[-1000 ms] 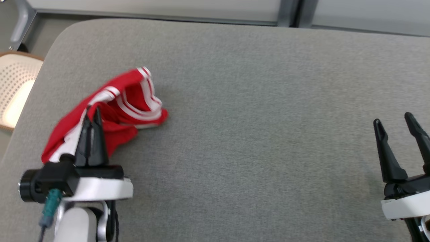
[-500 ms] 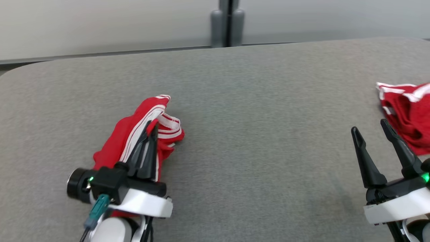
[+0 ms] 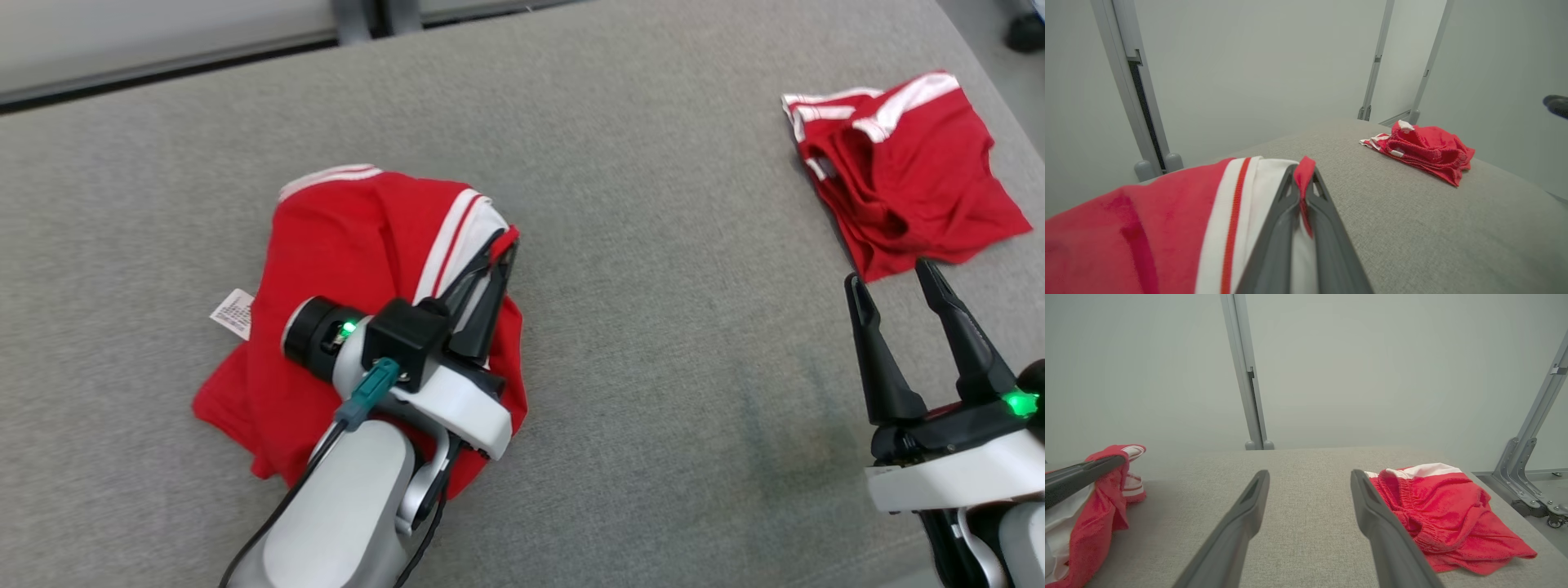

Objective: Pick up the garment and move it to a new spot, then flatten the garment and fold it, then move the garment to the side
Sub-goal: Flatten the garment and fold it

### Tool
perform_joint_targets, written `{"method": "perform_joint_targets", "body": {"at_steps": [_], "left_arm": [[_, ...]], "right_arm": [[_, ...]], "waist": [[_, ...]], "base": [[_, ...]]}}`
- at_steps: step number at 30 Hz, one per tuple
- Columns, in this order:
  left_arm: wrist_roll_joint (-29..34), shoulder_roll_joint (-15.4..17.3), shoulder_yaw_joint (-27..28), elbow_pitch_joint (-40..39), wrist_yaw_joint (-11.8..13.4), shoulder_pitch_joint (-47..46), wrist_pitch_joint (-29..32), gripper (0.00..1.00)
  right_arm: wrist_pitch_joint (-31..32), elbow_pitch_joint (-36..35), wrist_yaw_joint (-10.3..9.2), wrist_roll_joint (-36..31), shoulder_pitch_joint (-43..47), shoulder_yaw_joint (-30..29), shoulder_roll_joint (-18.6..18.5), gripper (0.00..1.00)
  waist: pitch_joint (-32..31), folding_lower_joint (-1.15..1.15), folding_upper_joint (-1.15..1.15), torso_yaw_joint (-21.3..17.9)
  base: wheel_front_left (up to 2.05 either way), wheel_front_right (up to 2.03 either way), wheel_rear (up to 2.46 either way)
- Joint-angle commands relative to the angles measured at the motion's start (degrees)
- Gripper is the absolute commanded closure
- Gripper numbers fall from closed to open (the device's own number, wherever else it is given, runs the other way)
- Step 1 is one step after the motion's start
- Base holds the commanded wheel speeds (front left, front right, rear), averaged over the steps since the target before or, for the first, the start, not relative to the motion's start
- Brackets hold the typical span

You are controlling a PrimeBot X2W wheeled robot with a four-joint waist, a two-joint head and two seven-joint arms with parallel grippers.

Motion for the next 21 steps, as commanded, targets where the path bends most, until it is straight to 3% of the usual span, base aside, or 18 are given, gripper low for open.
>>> {"method": "perform_joint_targets", "body": {"at_steps": [1, 6, 7, 14, 21], "left_arm": [[-0.6, 0.3, -1.3, 1.7, 0.4, -2.1, -0.5, 1.0], [-2.6, 0.2, -6.5, 7.2, 1.1, -5.8, -1.5, 1.0], [-3.0, 0.2, -8.4, 8.4, 1.4, -6.6, -2.0, 0.0], [-3.5, 0.2, -11.3, 5.4, 2.3, -7.1, -3.8, 0.0], [-3.2, 1.7, -5.5, -1.7, 6.0, -3.9, -4.0, 0.0]], "right_arm": [[-1.0, 0.9, 0.0, 0.6, -1.2, 0.3, 0.4, 0.0], [-3.4, 3.6, 0.0, 1.4, -2.3, 1.5, 1.1, 0.0], [-3.9, 4.5, 0.0, 1.6, -2.5, 1.8, 1.2, 0.0], [-4.6, 6.0, 0.0, 1.5, -2.4, 1.6, 0.4, 0.0], [-3.5, 5.3, 0.0, 1.0, -0.8, 0.7, -0.5, 0.0]], "waist": [[4.1, 0.0, 0.0, -3.7], [5.6, 0.0, 0.0, -4.8], [5.4, 0.0, 0.0, -4.7], [2.3, 0.0, 0.0, -1.6], [-1.2, 0.0, 0.0, 2.9]], "base": [[0.0, 0.0, 0.0], [0.0, 0.0, 0.0], [0.0, 0.0, 0.0], [0.0, 0.0, 0.0], [0.0, 0.0, 0.0]]}}
